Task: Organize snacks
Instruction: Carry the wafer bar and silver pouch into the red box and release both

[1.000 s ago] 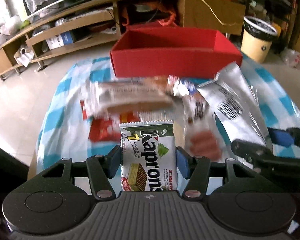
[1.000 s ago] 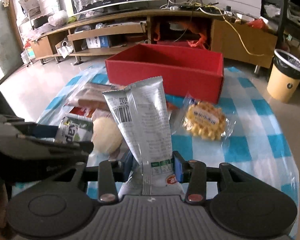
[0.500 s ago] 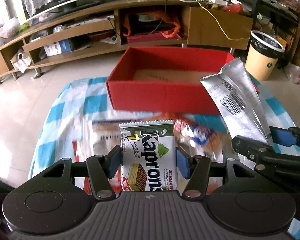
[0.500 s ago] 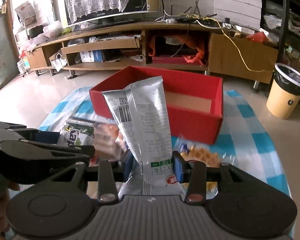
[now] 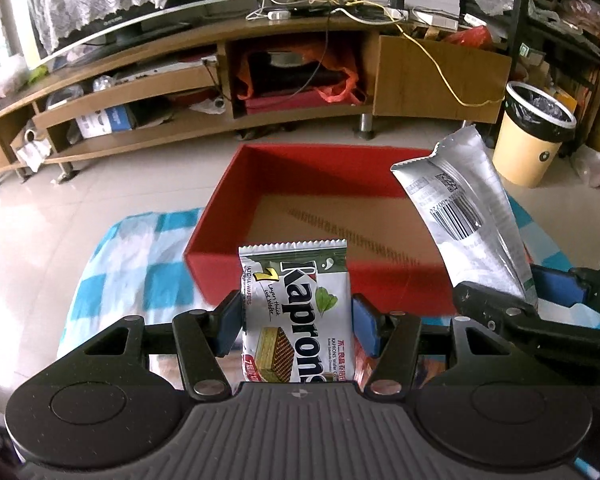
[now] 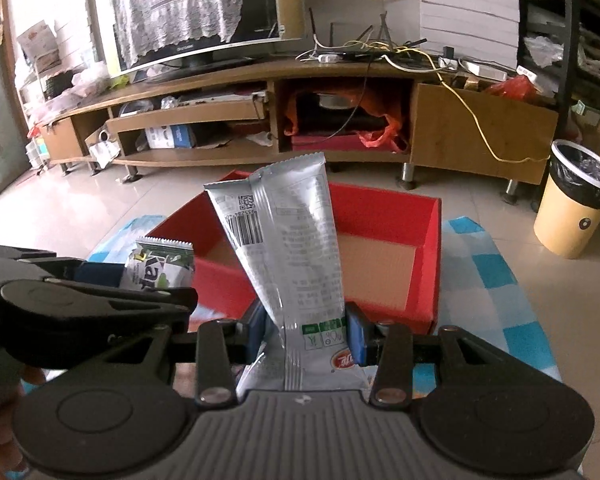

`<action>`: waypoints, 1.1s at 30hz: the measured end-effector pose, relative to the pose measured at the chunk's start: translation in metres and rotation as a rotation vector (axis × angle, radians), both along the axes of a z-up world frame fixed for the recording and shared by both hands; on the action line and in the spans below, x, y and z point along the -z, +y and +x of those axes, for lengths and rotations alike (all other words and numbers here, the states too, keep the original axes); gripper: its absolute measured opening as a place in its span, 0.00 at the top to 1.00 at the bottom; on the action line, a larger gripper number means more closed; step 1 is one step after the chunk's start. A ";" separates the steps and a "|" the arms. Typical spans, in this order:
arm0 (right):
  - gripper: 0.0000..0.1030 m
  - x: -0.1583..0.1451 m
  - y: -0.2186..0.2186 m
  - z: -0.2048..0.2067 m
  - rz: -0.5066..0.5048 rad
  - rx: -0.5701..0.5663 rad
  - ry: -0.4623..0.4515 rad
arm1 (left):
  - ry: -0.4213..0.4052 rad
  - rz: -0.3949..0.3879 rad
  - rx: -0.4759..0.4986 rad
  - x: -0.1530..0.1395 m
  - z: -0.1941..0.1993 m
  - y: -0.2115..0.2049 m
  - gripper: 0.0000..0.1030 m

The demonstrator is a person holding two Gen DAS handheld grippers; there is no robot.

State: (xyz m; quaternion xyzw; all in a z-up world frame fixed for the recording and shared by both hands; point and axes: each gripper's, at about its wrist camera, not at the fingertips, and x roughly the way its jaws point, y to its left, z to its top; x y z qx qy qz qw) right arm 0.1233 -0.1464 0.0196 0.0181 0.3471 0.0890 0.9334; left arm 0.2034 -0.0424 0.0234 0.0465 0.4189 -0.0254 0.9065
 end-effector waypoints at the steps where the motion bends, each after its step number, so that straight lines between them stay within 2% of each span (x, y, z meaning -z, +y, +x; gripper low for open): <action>1: 0.63 -0.001 -0.002 0.005 0.000 0.005 -0.001 | 0.000 -0.002 -0.002 0.000 0.006 -0.001 0.38; 9: 0.63 -0.001 -0.013 0.050 -0.013 0.025 -0.010 | -0.031 0.024 0.003 -0.001 0.046 -0.015 0.38; 16: 0.63 0.016 -0.018 0.089 0.020 0.041 -0.007 | -0.032 0.039 -0.004 0.015 0.084 -0.016 0.38; 20: 0.63 0.035 -0.021 0.105 0.038 0.046 0.020 | -0.020 0.060 -0.001 0.032 0.100 -0.018 0.38; 23: 0.63 0.052 -0.019 0.114 0.034 0.031 0.056 | 0.006 0.043 0.003 0.044 0.106 -0.019 0.37; 26: 0.63 0.065 -0.013 0.118 0.013 0.014 0.073 | 0.014 0.073 0.008 0.056 0.108 -0.021 0.37; 31: 0.62 0.071 -0.013 0.123 0.003 0.032 0.089 | 0.062 0.065 -0.046 0.068 0.118 -0.004 0.37; 33: 0.62 0.071 -0.012 0.123 -0.014 0.036 0.082 | 0.071 0.084 -0.027 0.070 0.118 -0.002 0.38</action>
